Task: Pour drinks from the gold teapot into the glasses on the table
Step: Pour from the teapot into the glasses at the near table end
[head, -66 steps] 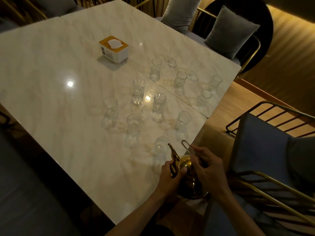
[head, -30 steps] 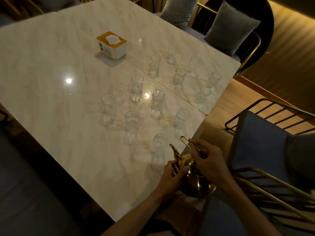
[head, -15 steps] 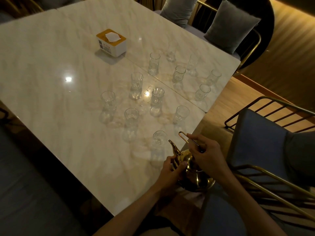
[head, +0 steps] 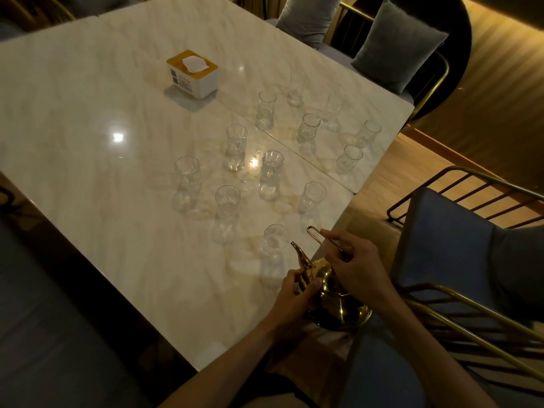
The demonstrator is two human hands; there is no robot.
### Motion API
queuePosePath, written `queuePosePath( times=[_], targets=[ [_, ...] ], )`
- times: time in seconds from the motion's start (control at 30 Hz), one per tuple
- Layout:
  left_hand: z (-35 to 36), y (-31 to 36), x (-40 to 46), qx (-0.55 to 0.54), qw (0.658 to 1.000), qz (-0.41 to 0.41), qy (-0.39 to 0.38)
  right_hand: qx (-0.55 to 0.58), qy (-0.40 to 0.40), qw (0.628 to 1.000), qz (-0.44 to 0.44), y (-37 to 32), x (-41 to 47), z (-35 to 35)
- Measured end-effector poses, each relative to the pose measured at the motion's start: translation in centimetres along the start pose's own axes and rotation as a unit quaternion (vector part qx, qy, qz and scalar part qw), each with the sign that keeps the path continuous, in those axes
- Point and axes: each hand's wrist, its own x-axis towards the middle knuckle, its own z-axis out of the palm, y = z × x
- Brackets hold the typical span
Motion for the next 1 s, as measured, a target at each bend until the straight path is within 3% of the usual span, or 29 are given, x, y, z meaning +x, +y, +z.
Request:
queuePosePath(
  times=[0.4,0.8,1.0],
  targets=[
    [0.0,-0.7,0.2,0.015,1.0,0.011,0.008,0.018,0.023,0.999,-0.028,0.6,-0.5,0.2],
    [-0.3,-0.4,0.6,0.15,0.978,0.103,0.107,0.12,0.088,0.988,-0.031,1.1,-2.2,0.6],
    [-1.3,0.7,0.9,0.176,0.97,0.131,0.106,0.137,0.13,0.981,-0.047,1.0,-2.2,1.1]
  ],
)
